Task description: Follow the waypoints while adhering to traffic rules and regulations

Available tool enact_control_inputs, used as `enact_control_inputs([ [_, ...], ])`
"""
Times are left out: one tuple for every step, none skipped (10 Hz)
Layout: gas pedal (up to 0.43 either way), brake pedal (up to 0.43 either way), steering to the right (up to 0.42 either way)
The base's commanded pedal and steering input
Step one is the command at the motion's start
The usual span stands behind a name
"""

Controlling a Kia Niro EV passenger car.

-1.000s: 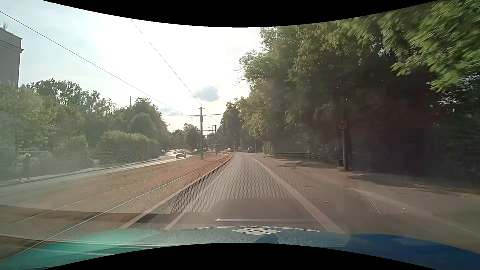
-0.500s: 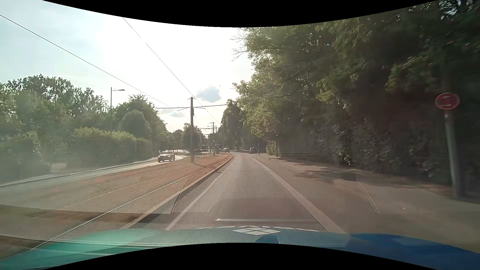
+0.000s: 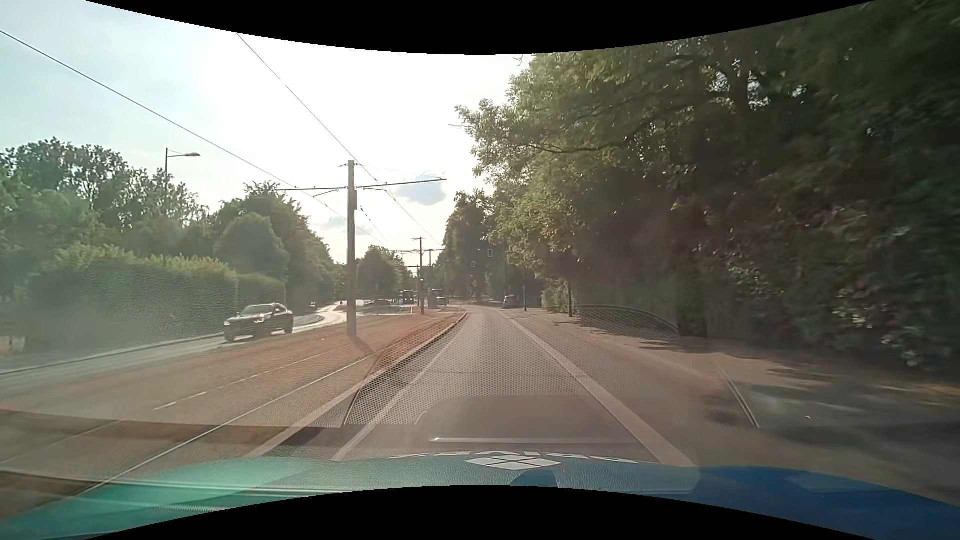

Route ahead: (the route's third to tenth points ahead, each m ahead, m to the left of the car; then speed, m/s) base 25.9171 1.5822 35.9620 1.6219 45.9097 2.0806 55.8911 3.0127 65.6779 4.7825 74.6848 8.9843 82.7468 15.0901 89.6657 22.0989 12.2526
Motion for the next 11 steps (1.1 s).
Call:
enact_control_inputs([
  [0.150, 0.000, -0.010],
  [0.150, 0.000, -0.010],
  [0.150, 0.000, -0.009],
  [0.150, 0.000, -0.007],
  [0.150, 0.000, -0.006],
  [0.150, 0.000, -0.006],
  [0.150, 0.000, -0.006],
  [0.150, 0.000, -0.006],
  [0.138, 0.000, -0.006],
  [0.138, 0.000, -0.007],
  [0.138, 0.000, -0.007],
])
